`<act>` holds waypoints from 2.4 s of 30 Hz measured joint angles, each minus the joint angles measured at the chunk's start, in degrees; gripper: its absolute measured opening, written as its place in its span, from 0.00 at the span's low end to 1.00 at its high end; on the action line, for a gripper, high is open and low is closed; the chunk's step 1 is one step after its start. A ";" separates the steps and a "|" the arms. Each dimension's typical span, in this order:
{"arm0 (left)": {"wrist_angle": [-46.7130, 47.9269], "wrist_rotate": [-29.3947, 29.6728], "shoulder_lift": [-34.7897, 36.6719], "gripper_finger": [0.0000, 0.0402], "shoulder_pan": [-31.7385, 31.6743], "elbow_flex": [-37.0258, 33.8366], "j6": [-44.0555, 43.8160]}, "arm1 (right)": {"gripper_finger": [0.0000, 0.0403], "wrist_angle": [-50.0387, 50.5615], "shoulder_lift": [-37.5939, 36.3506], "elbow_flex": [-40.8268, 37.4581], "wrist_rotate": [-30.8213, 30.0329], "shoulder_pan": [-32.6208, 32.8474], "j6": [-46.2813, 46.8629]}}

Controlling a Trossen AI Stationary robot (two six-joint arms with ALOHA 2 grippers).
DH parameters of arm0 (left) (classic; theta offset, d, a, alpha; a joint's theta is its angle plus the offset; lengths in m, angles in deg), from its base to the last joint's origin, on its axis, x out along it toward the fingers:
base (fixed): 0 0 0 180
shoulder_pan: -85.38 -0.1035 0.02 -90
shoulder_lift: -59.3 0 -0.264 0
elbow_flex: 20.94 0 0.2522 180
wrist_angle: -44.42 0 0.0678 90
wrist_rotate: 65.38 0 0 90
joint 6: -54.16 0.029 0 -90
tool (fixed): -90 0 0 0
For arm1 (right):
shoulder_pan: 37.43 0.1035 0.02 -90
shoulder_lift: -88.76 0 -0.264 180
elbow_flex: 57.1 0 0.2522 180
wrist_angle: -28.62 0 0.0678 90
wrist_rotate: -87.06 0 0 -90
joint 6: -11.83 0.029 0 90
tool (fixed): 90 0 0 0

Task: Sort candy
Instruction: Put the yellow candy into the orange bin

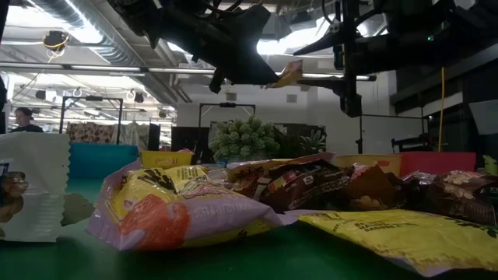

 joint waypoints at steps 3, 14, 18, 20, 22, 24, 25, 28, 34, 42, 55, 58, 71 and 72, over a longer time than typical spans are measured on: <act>-0.02 -0.02 0.00 0.01 0.00 0.00 0.00 | 0.48 -0.37 0.00 0.01 0.00 0.00 -0.14; -0.02 0.00 0.00 0.01 0.14 0.00 -0.02 | 0.13 -0.17 0.00 0.01 -0.62 0.00 -0.37; -0.05 0.12 0.00 0.01 0.59 0.00 -0.02 | 0.02 -0.20 0.00 0.01 -1.31 0.00 -0.55; -0.04 0.12 0.00 0.01 0.75 0.00 0.13 | 0.02 -0.24 0.00 0.01 -1.29 0.00 -1.36; -0.04 0.13 0.00 0.01 0.78 0.00 0.33 | 0.03 -0.22 0.00 0.01 -1.29 0.02 -1.66; -0.04 0.11 0.00 0.01 0.74 0.00 0.39 | 0.02 -0.20 -0.01 0.01 -1.30 0.01 -1.67; -0.06 0.11 0.00 0.01 0.74 0.00 0.83 | 0.01 -0.20 0.00 0.01 -1.30 0.00 -1.80; -0.06 -0.18 0.00 0.02 0.80 0.00 2.91 | 0.01 -0.20 -0.01 0.01 -1.29 0.00 -2.03; -0.04 -0.10 0.00 0.14 0.85 0.00 4.07 | 0.01 -0.18 -0.02 0.01 -1.29 0.00 -2.98; 1.69 -0.20 0.00 0.32 0.90 0.04 4.43 | 0.00 0.68 -2.32 0.04 -1.71 -0.02 -5.75; 3.88 -0.07 0.00 0.34 1.15 0.08 4.35 | 0.00 16.03 -18.30 0.06 -0.87 -8.56 -7.89; 4.18 -0.02 0.00 0.34 1.65 0.07 4.32 | 0.00 22.54 -23.07 0.08 -0.89 -11.97 -8.76; 5.26 -0.04 0.00 0.34 3.87 0.07 4.28 | 0.00 51.65 -33.52 0.06 -2.99 -26.20 -13.96; 5.26 -0.04 0.00 0.34 4.08 0.07 4.28 | 0.00 53.06 -33.46 0.04 -2.98 -26.97 -13.95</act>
